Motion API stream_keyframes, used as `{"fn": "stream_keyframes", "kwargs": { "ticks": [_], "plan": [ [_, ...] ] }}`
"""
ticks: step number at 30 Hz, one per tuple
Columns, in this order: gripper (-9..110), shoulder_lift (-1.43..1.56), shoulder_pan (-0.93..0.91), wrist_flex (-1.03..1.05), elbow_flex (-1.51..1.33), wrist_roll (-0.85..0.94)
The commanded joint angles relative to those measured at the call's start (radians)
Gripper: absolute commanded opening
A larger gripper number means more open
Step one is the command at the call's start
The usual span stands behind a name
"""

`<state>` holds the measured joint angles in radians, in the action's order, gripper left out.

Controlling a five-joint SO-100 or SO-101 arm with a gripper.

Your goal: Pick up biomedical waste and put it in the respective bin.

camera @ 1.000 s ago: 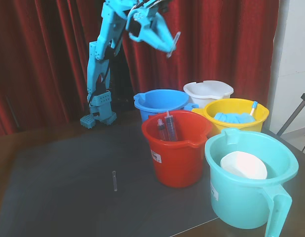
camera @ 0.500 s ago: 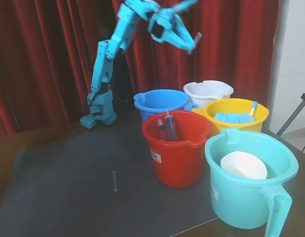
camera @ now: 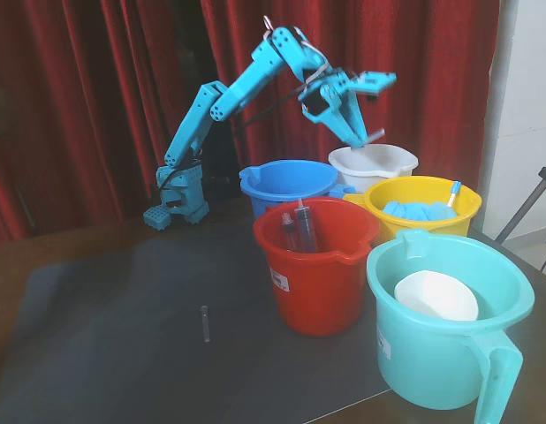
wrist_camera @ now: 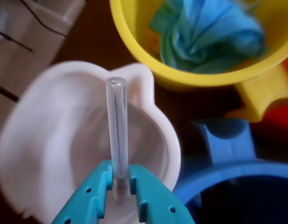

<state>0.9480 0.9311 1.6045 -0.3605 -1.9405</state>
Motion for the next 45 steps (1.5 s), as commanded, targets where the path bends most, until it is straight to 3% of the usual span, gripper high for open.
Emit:
{"fn": "stream_keyframes", "kwargs": {
  "ticks": [1,21,27,34,36,39,42,45],
  "plan": [
    [0,-0.002,0.008,0.003,0.029,-0.006],
    [0,-0.011,0.115,-0.046,0.029,-0.046],
    [19,-0.011,0.126,-0.130,0.029,-0.044],
    [16,0.006,0.117,-0.046,0.029,-0.015],
    [12,0.051,0.066,0.067,0.095,0.077],
    [0,0.210,-0.140,0.344,0.255,0.383],
    [0,0.417,-0.377,0.345,0.192,0.795],
    [0,0.693,-0.604,0.342,-0.091,1.206]
  ]
}}
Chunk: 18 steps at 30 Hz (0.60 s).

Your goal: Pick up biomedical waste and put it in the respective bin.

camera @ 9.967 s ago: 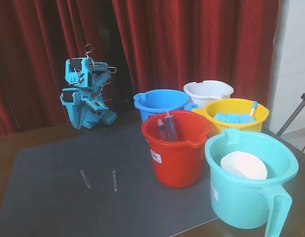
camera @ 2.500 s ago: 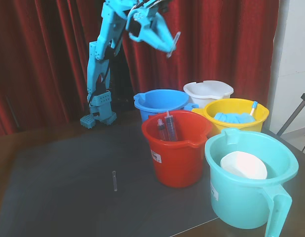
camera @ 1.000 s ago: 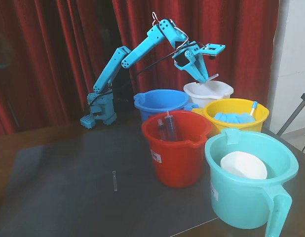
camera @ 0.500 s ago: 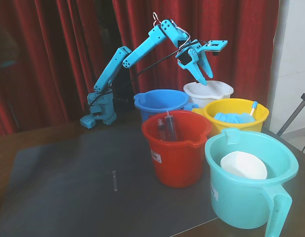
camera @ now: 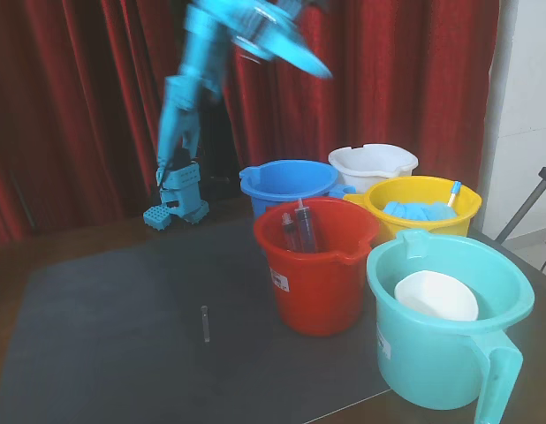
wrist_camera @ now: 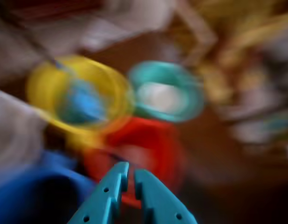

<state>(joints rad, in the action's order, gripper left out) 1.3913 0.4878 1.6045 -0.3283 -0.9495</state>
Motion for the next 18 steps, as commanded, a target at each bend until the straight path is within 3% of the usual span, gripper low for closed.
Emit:
{"fn": "stream_keyframes", "kwargs": {
  "ticks": [1,4,7,8,13,18],
  "plan": [
    [0,0.304,-0.209,0.342,-0.195,0.288],
    [0,0.502,-0.419,0.308,-0.529,0.512],
    [0,0.730,-0.574,0.143,-0.962,0.644],
    [0,0.887,-0.615,0.021,-1.230,0.661],
    [0,1.308,-0.617,-0.279,-1.861,0.664],
    [0,1.792,-0.615,-0.365,-2.339,0.666]
  ]
}}
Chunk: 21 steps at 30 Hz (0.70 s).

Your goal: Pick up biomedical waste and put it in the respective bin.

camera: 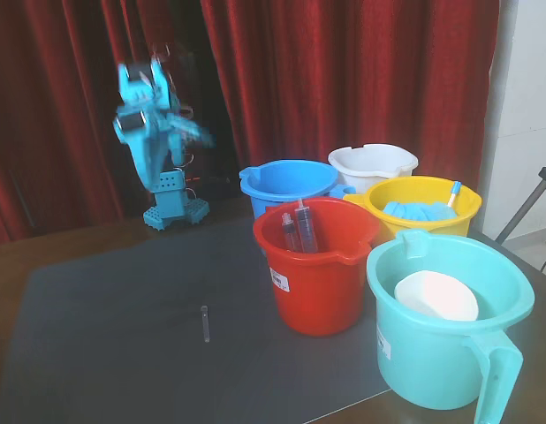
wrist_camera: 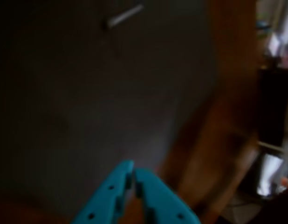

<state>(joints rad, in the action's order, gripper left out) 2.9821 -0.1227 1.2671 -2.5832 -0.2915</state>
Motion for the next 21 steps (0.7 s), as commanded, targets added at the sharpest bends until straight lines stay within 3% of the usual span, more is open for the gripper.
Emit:
{"fn": "stream_keyframes", "kwargs": {
  "ticks": [1,9,13,21],
  "plan": [
    [0,0.219,-0.005,-0.021,-0.107,0.008],
    [0,0.156,-0.006,-0.012,-0.353,0.006],
    [0,0.169,-0.020,0.081,-0.345,-0.009],
    [0,0.167,-0.020,0.069,-0.347,-0.008]
  ]
}}
